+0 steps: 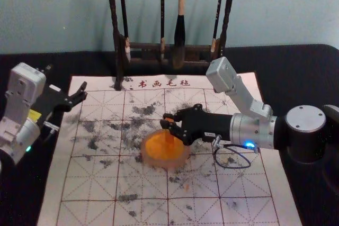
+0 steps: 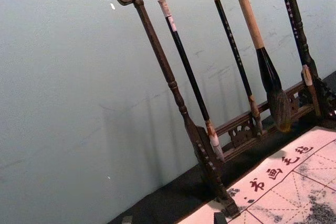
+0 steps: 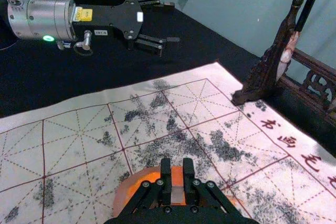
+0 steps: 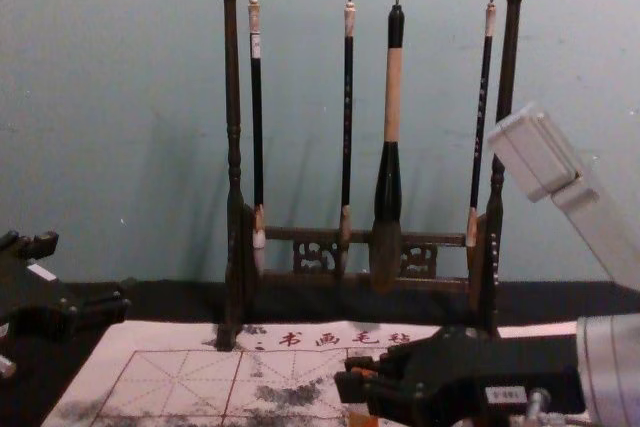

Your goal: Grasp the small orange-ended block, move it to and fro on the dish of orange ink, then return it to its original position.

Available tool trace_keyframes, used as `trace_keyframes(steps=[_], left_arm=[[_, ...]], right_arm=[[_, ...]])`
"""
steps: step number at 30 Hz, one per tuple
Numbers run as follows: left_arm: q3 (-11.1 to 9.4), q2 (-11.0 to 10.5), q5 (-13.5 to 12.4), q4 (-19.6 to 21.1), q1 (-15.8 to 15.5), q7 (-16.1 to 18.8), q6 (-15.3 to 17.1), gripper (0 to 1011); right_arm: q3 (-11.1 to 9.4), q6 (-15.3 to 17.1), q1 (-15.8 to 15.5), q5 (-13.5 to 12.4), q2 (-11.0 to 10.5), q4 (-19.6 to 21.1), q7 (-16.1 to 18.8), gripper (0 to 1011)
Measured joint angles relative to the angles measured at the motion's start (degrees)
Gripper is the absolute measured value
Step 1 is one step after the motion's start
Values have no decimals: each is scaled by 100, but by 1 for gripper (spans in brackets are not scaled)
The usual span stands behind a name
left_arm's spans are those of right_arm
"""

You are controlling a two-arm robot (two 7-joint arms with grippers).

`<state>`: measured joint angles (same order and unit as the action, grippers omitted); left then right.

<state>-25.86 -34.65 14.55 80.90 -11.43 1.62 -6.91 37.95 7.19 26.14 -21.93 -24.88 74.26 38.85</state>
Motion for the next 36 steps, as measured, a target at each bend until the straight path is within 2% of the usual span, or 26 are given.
trace_keyframes(steps=[21, 29, 36], left_arm=[[0, 0, 0, 0, 0, 0, 0, 1001], [0, 0, 0, 0, 0, 0, 0, 1001], [0, 0, 0, 0, 0, 0, 0, 1001]], right_arm=[[64, 42, -116, -80, -140, 245, 114, 107], [123, 61, -126, -105, -126, 283, 129, 108], [178, 55, -70, -105, -28, 185, 121, 107]])
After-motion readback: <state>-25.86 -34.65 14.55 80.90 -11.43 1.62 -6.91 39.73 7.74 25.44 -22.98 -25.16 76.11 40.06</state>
